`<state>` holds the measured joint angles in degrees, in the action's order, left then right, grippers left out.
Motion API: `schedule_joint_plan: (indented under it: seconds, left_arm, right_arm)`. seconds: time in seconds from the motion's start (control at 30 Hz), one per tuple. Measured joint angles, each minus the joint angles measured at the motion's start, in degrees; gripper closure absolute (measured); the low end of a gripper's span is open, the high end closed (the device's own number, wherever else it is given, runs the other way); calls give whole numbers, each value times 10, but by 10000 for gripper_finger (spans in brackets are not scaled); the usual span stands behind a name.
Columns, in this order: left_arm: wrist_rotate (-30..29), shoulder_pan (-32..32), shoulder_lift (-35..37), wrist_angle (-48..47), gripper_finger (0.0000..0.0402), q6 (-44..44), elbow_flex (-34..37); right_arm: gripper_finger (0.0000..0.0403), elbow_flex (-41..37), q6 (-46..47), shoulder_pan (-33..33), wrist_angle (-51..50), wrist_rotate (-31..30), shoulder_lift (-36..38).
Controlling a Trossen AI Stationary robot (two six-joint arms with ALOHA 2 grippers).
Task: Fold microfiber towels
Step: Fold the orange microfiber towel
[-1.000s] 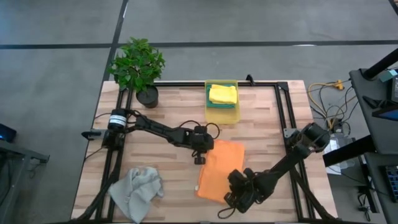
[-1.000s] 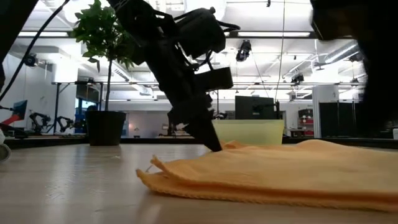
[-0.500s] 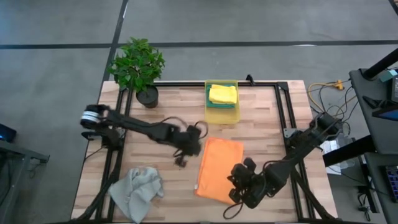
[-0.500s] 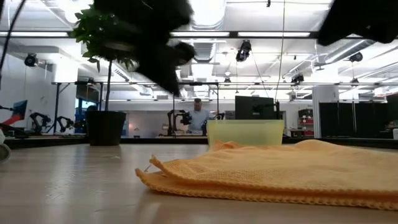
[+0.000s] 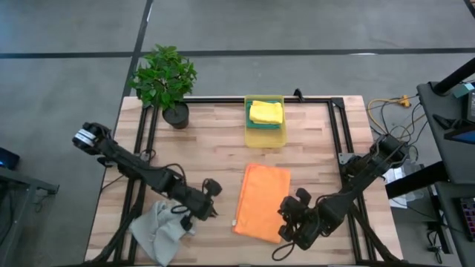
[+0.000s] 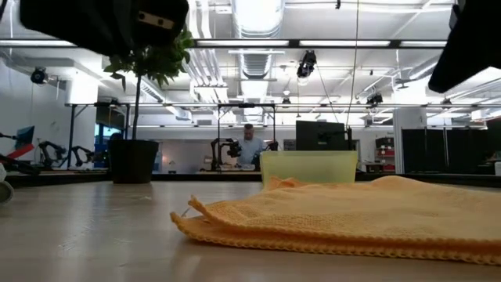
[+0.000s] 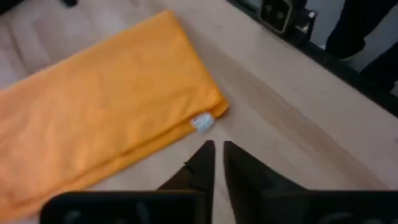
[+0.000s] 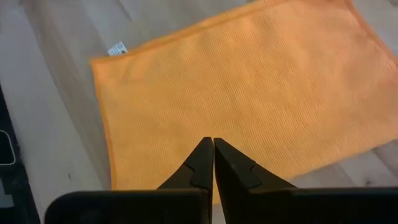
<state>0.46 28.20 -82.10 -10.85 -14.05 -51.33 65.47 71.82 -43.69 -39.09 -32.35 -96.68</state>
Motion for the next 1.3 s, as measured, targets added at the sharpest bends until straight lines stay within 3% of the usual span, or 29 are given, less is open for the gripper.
schedule_joint_plan:
  seconds: [0.33,0.47,0.77,1.13,1.3]
  left_arm:
    - [-29,35,-126,7,209,-49,-72]
    - [-54,35,-171,-12,167,-107,-128]
    - [-52,34,-282,-78,160,-210,-244]
    - [-56,23,-361,-158,162,-198,-298]
    - [-51,22,-369,-162,206,-163,-295]
  right_arm:
    - [394,-11,15,-30,6,13,0]
    - [394,-22,60,-43,6,12,0]
    - [394,-33,138,-76,13,10,0]
    - [394,-33,141,-96,55,8,0]
    - [394,-33,128,-96,84,7,0]
